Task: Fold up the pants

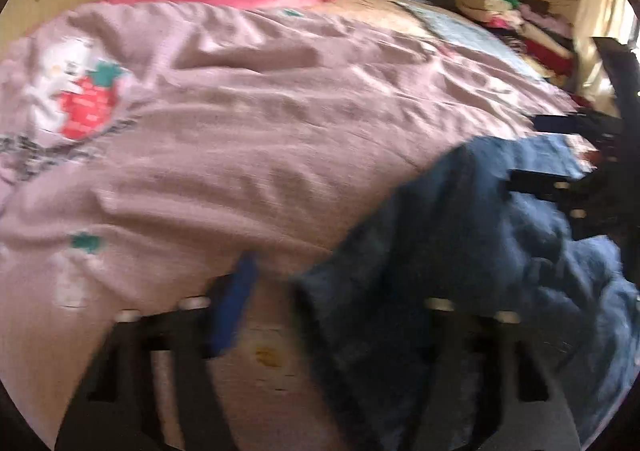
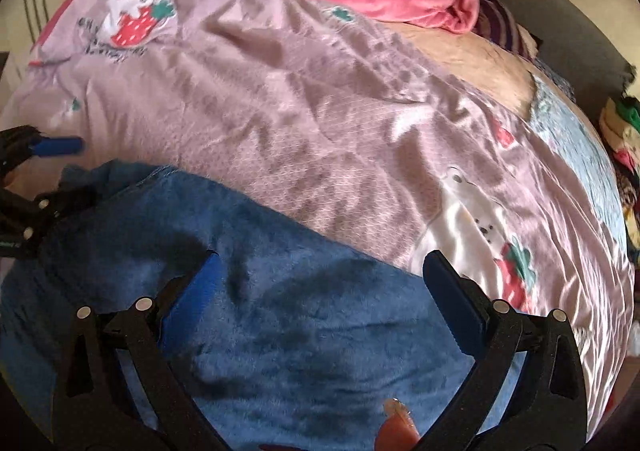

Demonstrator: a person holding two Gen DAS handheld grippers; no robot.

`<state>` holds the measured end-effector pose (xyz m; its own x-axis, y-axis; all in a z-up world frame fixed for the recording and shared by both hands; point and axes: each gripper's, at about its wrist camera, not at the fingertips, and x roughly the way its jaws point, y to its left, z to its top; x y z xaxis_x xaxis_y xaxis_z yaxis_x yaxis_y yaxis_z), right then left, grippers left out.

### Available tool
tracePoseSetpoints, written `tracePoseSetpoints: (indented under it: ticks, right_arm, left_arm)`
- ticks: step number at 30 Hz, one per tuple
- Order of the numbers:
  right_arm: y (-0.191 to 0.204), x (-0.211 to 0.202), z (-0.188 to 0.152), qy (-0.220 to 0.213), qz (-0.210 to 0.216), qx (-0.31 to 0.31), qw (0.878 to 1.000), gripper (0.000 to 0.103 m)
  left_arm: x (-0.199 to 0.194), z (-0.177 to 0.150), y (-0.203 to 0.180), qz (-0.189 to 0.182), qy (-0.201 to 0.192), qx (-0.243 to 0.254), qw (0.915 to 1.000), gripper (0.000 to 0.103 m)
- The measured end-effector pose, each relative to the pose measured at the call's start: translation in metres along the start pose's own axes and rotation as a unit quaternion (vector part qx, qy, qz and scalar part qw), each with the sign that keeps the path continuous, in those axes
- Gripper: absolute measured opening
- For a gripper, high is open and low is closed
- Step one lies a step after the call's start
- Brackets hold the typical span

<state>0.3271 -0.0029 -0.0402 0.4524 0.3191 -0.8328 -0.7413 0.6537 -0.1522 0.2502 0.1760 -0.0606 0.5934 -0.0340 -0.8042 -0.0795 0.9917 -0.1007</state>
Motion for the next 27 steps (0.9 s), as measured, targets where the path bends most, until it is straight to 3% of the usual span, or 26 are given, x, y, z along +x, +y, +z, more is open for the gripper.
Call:
tracePoseSetpoints:
  ticks: [15,16,21,27]
  right_arm:
    - [0.033,0.016,0.012,-0.002,0.011,-0.104,0.995,0.093]
    - [0.035,0.017,0.013,-0.003,0.013,-0.11,0.994,0.09]
    - [0.045,0.013,0.007,-0.002,0.06,-0.113,0.992,0.038]
    - [0.049,-0.007,-0.014,-0.021,0.031,-0.067,0.997,0.016]
  left_arm:
    - [-0.053,-0.006,-0.007,-0.045,-0.069,0.012,0.9965,0.027]
    - [-0.054,-0.006,-0.009,-0.047,-0.07,0.016,0.9963,0.026]
    - [-0.059,-0.009,-0.013,-0.054,-0.069,0.028,0.9958,0.024]
    - [-0.06,-0.011,-0.009,-0.053,-0.068,0.025,0.996,0.024]
